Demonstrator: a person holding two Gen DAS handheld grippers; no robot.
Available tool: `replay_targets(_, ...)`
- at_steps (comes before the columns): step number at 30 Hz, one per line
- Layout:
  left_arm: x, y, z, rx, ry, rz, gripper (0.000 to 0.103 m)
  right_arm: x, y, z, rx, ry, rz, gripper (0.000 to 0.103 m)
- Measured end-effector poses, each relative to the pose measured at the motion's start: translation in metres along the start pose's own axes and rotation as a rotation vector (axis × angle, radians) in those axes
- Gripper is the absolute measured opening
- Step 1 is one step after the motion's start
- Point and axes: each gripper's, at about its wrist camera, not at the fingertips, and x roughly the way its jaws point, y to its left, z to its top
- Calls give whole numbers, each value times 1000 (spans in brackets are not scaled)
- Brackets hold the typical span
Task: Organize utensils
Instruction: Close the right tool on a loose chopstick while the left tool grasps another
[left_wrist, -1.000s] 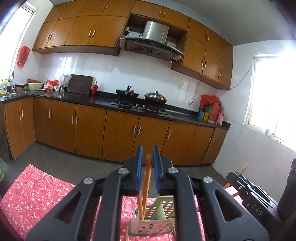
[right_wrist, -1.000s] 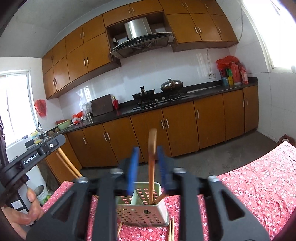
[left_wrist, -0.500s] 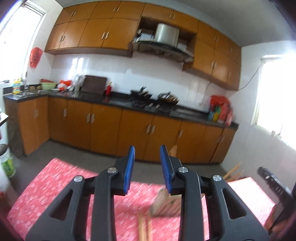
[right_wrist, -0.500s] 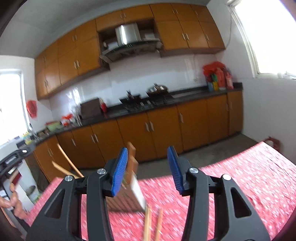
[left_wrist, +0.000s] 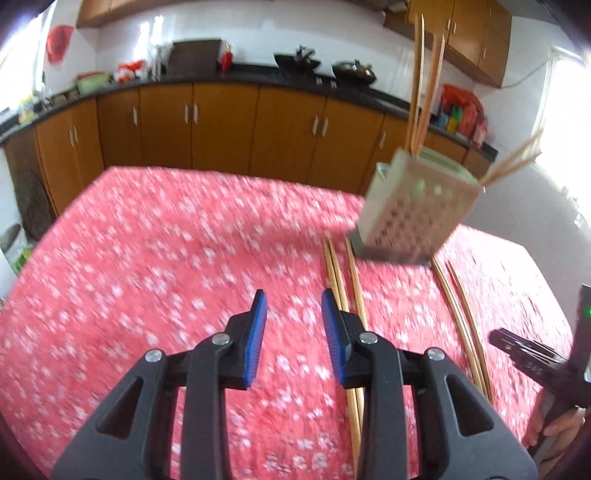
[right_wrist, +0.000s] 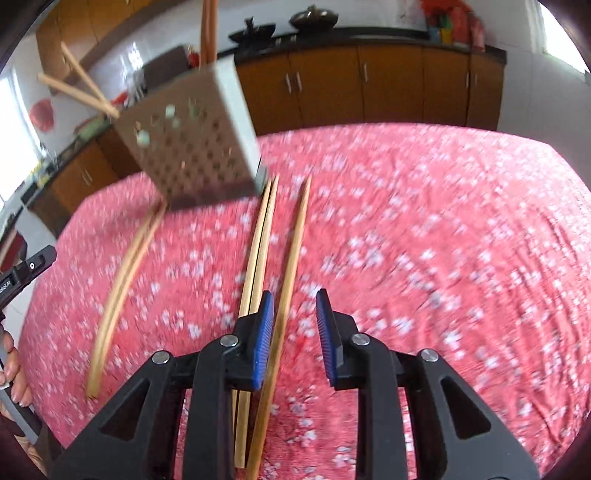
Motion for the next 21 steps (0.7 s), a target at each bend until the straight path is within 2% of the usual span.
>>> replay_targets(3,8,-6,-11,13,40,-32,31,12,5,-4,-16,33,-16,20)
replay_targets(4,10,-9,-14,19,50,-39,31,12,7,-8,-29,22,-29,12)
replay_targets(5,13,-12,-16,27,62,-49,30,13,7,-9,-45,23,-50,9)
replay_targets(8,22,-21,-25,43,105,-78,23,15,-5,-6,-6,10,-101,8)
replay_targets(11,30,-29,-32,55,145,-98,18,11,-17,-4,36,8,-105,8)
replay_targets(14,38,-36,-38,70,176,-106,15,11,-16,-6,18,3,-111,8)
replay_targets(21,43,-43,-41,116,180,-43,14,6,-14,-15,4,-5,-112,8)
